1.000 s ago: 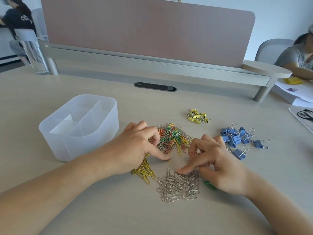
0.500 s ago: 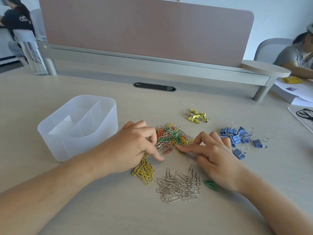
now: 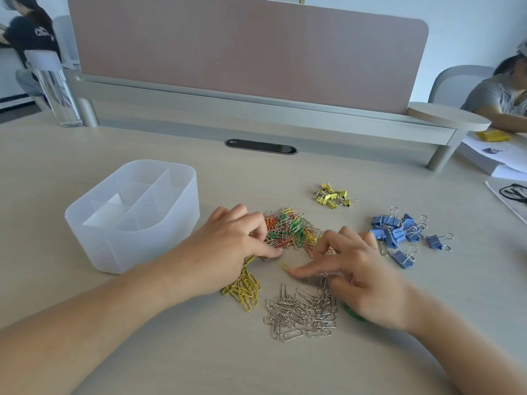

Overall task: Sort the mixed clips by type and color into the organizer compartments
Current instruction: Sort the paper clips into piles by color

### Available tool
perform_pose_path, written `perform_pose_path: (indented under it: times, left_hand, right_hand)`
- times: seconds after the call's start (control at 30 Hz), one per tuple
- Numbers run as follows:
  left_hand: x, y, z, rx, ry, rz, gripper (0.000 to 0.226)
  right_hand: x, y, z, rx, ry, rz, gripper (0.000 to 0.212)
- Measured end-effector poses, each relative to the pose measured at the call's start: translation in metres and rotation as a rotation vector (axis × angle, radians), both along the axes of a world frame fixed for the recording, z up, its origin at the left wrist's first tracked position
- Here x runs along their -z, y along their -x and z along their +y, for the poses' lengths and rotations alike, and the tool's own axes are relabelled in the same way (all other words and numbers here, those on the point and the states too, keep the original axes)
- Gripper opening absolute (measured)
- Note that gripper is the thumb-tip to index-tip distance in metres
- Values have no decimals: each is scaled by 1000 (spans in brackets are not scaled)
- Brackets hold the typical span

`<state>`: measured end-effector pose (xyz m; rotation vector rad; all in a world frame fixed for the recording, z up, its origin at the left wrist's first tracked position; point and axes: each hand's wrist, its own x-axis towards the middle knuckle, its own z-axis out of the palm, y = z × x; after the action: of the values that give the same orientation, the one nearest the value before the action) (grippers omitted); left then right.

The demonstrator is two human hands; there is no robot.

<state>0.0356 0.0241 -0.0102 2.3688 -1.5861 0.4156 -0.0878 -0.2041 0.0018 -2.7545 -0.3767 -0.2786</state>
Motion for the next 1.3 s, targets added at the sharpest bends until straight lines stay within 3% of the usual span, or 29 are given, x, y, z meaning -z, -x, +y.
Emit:
perform_pose_path:
  times: [0.1, 0.23, 0.37, 0.53, 0.7, 0.87, 1.1, 1.3]
  left_hand:
    - [-1, 0, 1, 4, 37, -6, 66]
    - [-8, 6, 1, 79, 34, 34, 70]
    - [-7, 7, 1, 130, 24, 94, 54]
    - [-16, 2, 5, 116, 102, 98, 41]
    - [-12, 5, 1, 101, 150, 82, 49]
    - [-9, 15, -3, 76, 88, 106, 62]
    - [-8, 22, -6, 71, -47, 108, 62]
    - [-11, 17, -3, 3, 30, 85, 61]
  right_hand:
    - [-1, 1, 1, -27, -27, -24, 64]
    - [-1, -3, -11, 192, -105, -158, 57]
    - [0, -6, -15, 275, -101, -159, 56]
    - [0, -5, -16, 256, -81, -153, 52]
    - [-1, -4, -19, 244, -95, -95, 45]
    - [-2, -3, -15, 174, -57, -77, 49]
    - [-5, -3, -21, 193, -47, -80, 45]
    - [-7, 2, -14, -33, -75, 50, 50]
